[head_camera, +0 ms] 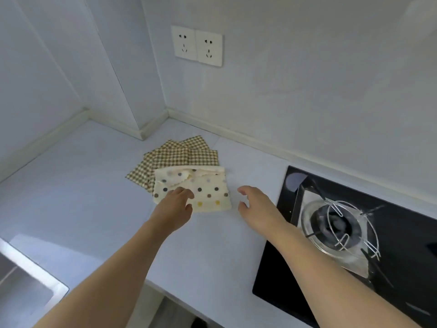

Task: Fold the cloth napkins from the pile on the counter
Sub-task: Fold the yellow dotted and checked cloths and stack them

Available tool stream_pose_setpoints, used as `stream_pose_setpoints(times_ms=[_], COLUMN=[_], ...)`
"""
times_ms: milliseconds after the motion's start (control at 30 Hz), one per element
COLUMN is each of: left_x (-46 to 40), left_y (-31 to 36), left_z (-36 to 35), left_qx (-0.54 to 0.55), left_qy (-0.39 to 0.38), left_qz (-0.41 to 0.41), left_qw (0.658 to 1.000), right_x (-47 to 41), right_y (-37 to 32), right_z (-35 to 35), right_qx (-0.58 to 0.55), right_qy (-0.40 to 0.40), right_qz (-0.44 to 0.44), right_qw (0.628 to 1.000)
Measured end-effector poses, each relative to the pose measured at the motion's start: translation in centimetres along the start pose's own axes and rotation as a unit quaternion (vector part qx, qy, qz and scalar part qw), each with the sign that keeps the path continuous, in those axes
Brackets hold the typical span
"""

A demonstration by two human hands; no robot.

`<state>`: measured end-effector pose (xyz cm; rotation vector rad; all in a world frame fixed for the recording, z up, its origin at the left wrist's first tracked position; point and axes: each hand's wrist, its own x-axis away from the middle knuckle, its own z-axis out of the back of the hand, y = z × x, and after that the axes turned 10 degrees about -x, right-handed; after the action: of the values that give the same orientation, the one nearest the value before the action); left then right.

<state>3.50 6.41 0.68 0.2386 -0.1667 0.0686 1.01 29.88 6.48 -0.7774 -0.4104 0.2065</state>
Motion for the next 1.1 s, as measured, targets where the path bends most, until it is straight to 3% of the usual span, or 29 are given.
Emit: stream_pose_setpoints(times_ms=[200,300,400,533,667,733,900,1100], left_x=[-2.6,-3.8,-4.8,-5.4,-6.1,-6.1,-2.8,4.0], left_y=[-6.7,-8.3,-8.3,-7.9,-7.2,-6.8,-5.5,-5.0], left_z=[-3.7,-5.7,-6.9,-6.6,-5.7,-5.3,-3.4,0.3], left_qx=[-0.054,-0.120,-0.166,-0.127,-0.069,-0.069,-0.086,-0.098], left_qy=[-0.025,0.083,0.177,0.235,0.229,0.255,0.373,0.334], left_qz=[-0.088,-0.196,-0.255,-0.217,-0.133,-0.117,-0.146,-0.206], left_qw=[0.994,0.970,0.936,0.939,0.962,0.957,0.912,0.915], right_x=[-5.8,-7.7,-8.5,-9.7,-10.6,-10.2,-5.4,2.6], right_y=[2.6,4.4,6.4,7.4,7.5,6.9,3.6,0.0], right_z=[-6.5,-9.4,-11.7,-13.0,-12.7,-12.0,-11.6,-10.6], right_qx=[0.114,0.171,0.194,0.182,0.207,0.206,0.156,0.088], right_qy=[-0.044,-0.036,0.049,0.130,0.162,0.194,0.308,0.322], right_qz=[0.028,0.074,0.120,0.162,0.242,0.252,0.268,0.226], right_qw=[0.992,0.982,0.972,0.961,0.934,0.925,0.900,0.915])
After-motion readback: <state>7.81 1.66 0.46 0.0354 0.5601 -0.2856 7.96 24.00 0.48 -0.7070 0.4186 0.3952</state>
